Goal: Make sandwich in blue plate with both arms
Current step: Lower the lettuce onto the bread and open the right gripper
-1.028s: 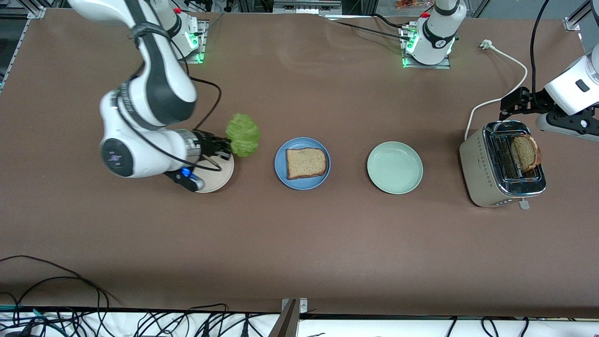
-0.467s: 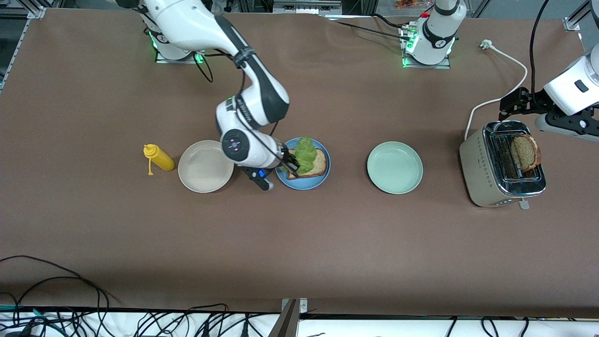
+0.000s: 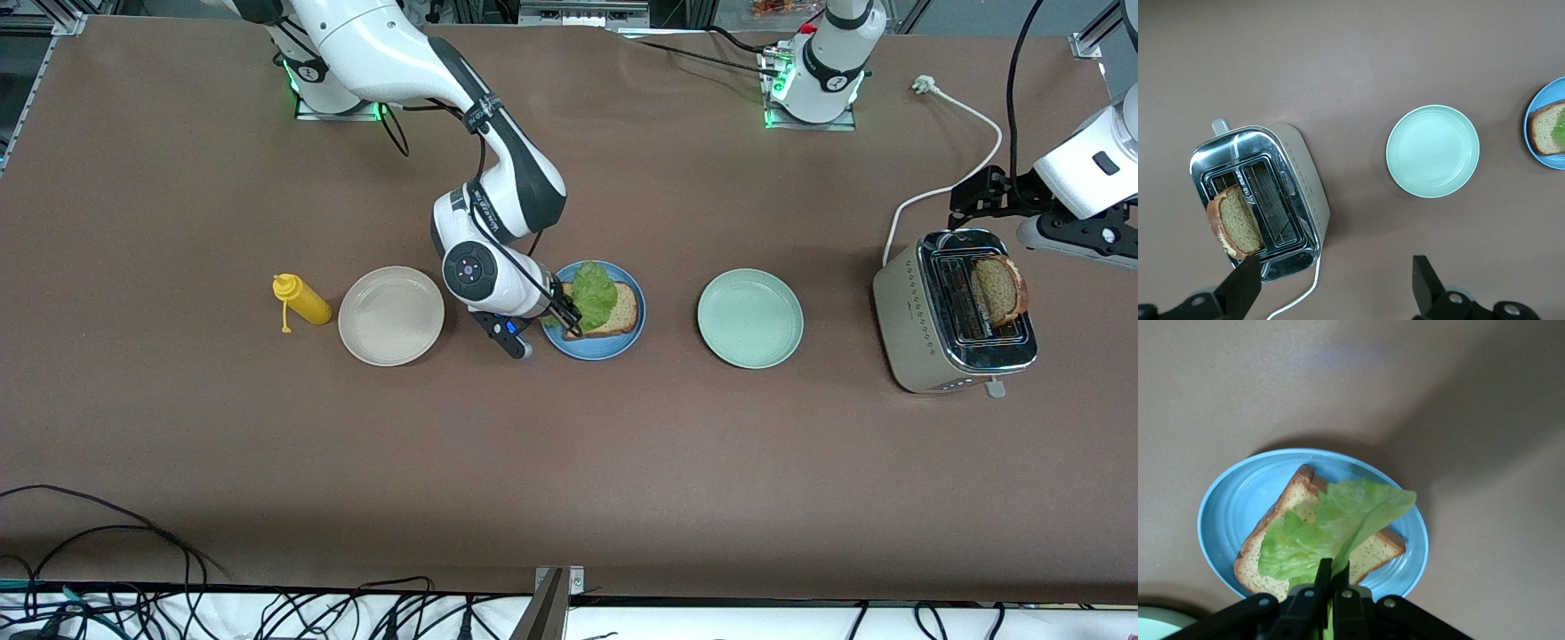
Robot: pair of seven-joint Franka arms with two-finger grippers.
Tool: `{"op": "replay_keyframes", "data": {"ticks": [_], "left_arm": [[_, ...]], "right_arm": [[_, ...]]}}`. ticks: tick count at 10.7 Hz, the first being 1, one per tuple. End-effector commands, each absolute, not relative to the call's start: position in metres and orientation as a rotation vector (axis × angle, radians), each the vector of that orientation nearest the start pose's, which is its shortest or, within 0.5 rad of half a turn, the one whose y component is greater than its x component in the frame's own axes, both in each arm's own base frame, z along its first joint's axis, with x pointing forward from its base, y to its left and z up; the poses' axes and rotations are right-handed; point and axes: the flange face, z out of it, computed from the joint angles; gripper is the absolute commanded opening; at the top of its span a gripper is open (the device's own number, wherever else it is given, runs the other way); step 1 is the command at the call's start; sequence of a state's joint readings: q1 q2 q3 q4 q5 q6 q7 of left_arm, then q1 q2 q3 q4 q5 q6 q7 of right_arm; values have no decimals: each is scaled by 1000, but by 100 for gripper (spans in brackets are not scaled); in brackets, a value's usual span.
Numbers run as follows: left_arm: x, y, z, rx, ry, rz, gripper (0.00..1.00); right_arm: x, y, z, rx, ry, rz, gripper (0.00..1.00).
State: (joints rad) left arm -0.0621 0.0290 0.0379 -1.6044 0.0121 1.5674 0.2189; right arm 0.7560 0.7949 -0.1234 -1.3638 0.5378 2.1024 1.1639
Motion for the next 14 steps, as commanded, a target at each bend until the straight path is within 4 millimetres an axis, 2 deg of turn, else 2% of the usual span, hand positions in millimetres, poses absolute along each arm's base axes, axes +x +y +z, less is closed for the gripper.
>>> {"op": "replay_keyframes", "data": {"ticks": [1,2,5,7,9,10,12,13,14], "left_arm": [[564,-13,599,-3105,383,84,100],[564,-13,599,-3105,383,86,100],[564,-13,599,-3105,383,84,100],[564,-13,599,-3105,383,84,100],[564,-16,599,-3104,390,84,100],[564,-17,599,-3104,393,84,100],[564,-17,599,-3104,393,84,100],[564,-17,599,-3104,393,84,100],[564,-18,599,-3104,393,84,100]], "right_arm": [[578,462,273,-2638,1126,454,0],[584,455,276,-2598,1154,478,0],[580,466,277,-2517,1184,534,0],[573,472,268,-2543,1168,536,0],[571,478,266,-2532,1171,524,57],[572,479,267,-2527,1179,497,76],[573,478,271,-2525,1184,491,88],[577,474,275,-2535,1181,467,90],[585,462,282,-2602,1162,381,99]]}}
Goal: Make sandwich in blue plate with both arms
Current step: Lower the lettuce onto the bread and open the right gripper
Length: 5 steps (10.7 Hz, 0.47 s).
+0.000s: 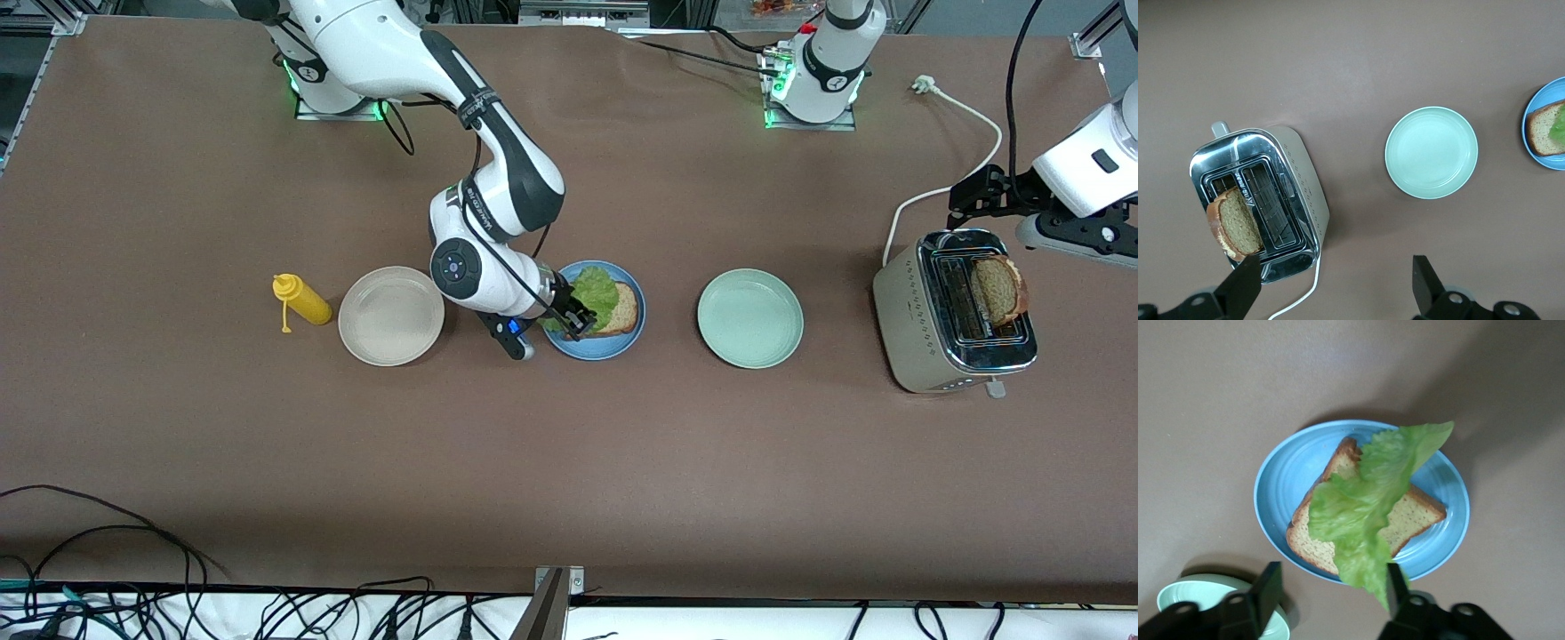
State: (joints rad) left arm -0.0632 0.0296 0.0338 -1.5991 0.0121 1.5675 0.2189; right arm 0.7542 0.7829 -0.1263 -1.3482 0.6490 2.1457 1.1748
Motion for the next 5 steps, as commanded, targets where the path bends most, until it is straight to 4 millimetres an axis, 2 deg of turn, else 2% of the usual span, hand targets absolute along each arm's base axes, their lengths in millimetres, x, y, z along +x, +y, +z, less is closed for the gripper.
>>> {"op": "replay_keyframes", "data": {"ticks": [1,3,4,5], "left_arm": [[564,-19,599,-3103,398,84,100],[564,-24,599,-3100,407,84,100],[564,-24,599,-3101,405,84,100],[564,-24,599,-3101,400,84,100]], "right_arm": [[587,455,293,-2679,1118,301,100],[582,448,301,-2798,1077,305,100],[581,440,311,-2868,1045,272,100],[583,424,321,-2978,995,240,100]]}}
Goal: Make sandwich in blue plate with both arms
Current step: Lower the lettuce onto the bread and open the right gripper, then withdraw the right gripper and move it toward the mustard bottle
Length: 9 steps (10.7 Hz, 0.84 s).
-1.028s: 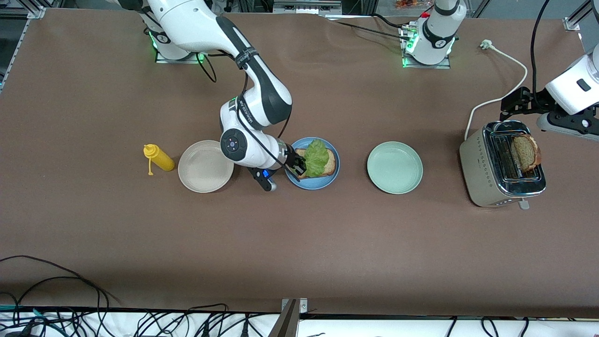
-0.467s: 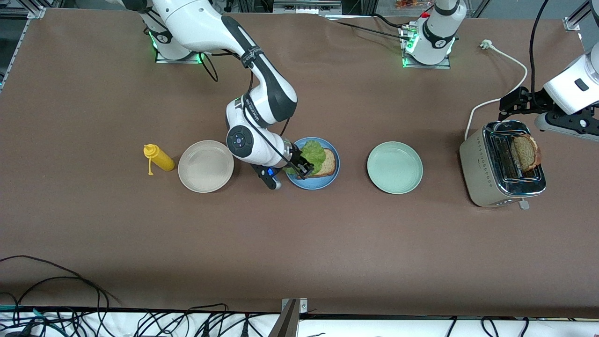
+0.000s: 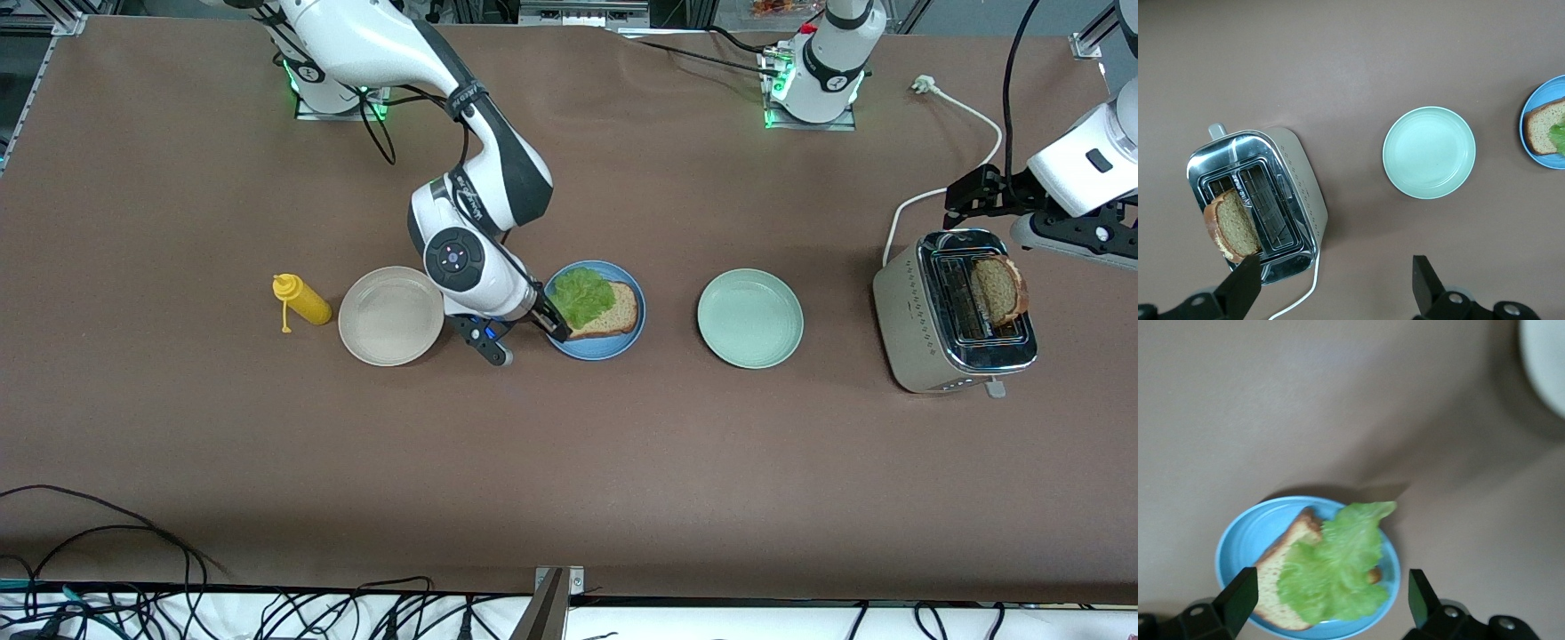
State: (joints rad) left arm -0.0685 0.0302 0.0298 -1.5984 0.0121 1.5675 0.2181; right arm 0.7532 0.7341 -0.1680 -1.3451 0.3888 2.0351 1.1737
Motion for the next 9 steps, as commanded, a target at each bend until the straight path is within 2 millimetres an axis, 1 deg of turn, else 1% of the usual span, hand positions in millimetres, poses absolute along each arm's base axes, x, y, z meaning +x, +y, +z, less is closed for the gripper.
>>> {"op": "replay_keyframes", "data": {"ticks": [1,2,3,5,6,7,8,9], "left_arm": [[564,-24,599,-3101,400,84,100],[564,-24,599,-3101,400,84,100],[564,-24,599,-3101,398,84,100],[564,-24,599,-3101,400,84,100],[564,-25,599,-3101,402,84,100],[564,-32,599,-3098,421,83,100],[564,-33,599,-3097,424,83,100],[564,-34,599,-3097,426,86,100]], "right_arm": [[584,403,336,-3110,874,210,100],[589,379,349,-3222,715,220,100],[599,351,361,-3272,607,245,100],[616,307,379,-3316,420,260,100],[623,286,393,-3327,341,258,100],[628,265,408,-3334,246,264,100],[634,239,422,-3339,140,266,100],[642,213,429,-3344,15,279,100]]}}
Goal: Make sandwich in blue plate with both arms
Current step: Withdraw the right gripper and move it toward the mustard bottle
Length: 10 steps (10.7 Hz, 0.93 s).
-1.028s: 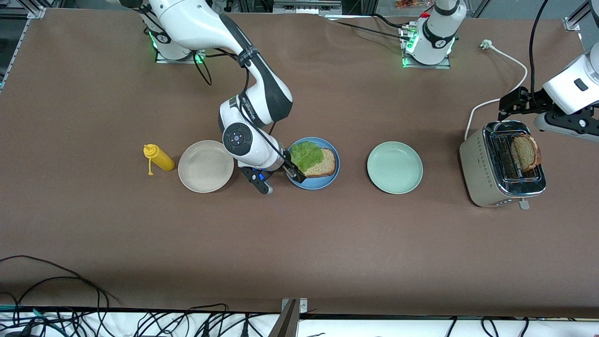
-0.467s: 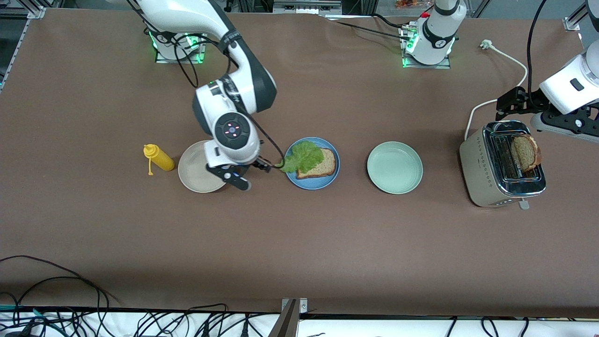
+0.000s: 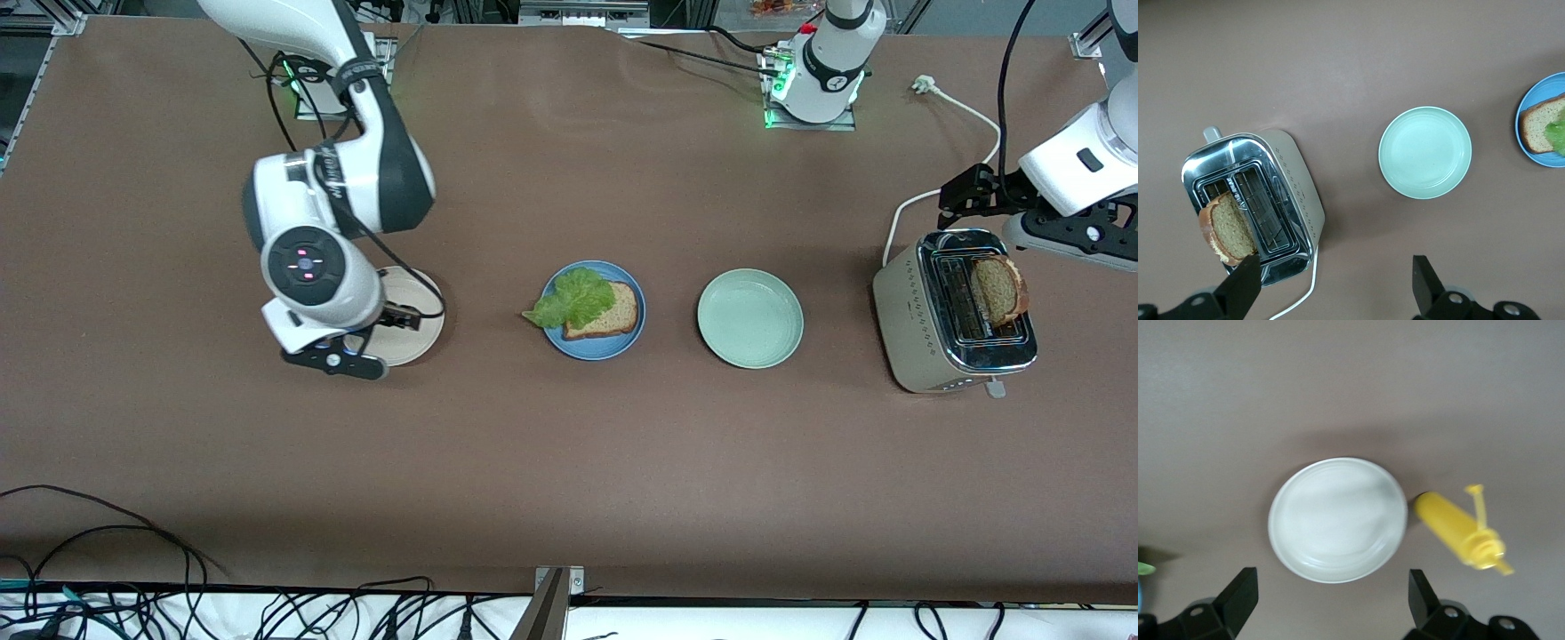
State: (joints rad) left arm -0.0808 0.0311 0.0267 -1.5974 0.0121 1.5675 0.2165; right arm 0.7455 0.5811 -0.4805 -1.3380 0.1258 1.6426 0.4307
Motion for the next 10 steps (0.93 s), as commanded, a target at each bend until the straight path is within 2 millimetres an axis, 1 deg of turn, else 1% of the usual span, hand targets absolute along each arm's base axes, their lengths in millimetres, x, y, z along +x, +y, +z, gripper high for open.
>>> {"op": "replay_keyframes", "data": {"ticks": [1,3,4,5,6,7,8,9,10], "left_arm": [[564,-33,599,-3097,424,86,100],[564,-24,599,-3099,405,86,100],[567,-20,594,-3099,407,89,100],[570,-12,590,-3100,393,84,100],[571,-9,588,-3098,384,90,100],[572,-5,587,-3060,377,97,100],[574,-3,584,-3054,375,98,100],[575,-3,582,-3053,363,102,100],[574,-5,582,-3055,363,104,100]], "right_arm": [[644,192,434,-3347,-69,319,100],[648,162,438,-3336,-230,366,100],[650,138,439,-3310,-255,387,100],[647,110,438,-3262,-297,406,100],[642,86,438,-3203,-332,425,100],[634,61,433,-3135,-342,443,100],[625,38,427,-3082,-360,408,100],[614,17,417,-3045,-410,319,100],[600,2,406,-3012,-503,221,100]]}}
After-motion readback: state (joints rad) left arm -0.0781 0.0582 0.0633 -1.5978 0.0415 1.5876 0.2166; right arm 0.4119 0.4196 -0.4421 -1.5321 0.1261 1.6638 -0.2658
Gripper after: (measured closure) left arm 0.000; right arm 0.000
